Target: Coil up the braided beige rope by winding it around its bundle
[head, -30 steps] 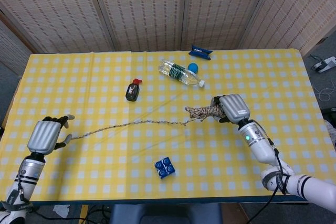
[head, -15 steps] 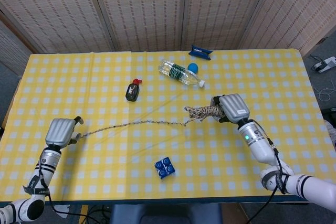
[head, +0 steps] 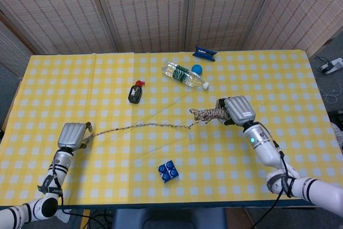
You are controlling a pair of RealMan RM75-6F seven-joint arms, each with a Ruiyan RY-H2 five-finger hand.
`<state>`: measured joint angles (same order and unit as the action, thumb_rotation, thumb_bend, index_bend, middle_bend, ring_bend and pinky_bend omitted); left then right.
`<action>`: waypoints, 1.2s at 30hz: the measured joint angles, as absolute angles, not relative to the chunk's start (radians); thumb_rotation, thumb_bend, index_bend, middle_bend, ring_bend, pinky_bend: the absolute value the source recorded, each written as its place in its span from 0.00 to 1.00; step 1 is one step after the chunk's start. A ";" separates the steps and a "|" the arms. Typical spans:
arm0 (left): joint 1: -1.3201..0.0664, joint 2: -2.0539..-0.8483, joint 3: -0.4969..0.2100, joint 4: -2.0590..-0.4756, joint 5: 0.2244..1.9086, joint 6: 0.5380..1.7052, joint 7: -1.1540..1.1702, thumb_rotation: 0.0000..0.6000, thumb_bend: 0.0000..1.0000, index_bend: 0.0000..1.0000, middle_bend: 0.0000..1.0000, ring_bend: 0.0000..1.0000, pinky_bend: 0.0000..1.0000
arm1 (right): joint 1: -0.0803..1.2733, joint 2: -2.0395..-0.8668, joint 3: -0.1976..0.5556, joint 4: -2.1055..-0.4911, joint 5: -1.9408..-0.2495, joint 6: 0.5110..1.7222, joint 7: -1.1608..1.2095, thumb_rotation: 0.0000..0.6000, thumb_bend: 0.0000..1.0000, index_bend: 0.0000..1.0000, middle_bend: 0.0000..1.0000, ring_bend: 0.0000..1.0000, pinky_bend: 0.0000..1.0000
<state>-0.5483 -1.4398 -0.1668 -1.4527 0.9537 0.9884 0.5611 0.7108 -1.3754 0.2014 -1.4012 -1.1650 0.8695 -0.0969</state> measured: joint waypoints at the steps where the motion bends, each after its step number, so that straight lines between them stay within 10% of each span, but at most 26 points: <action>1: -0.553 -1.444 -0.166 -1.450 0.946 0.986 0.566 1.00 0.34 0.55 1.00 1.00 1.00 | 0.711 -1.376 0.201 -1.400 -1.165 0.869 -0.096 1.00 0.41 0.73 0.63 0.51 0.58; 36: -0.625 -1.520 -0.140 -1.330 0.803 0.967 0.592 1.00 0.35 0.68 1.00 1.00 1.00 | 0.718 -1.396 0.188 -1.348 -1.156 0.843 -0.070 1.00 0.41 0.73 0.63 0.51 0.58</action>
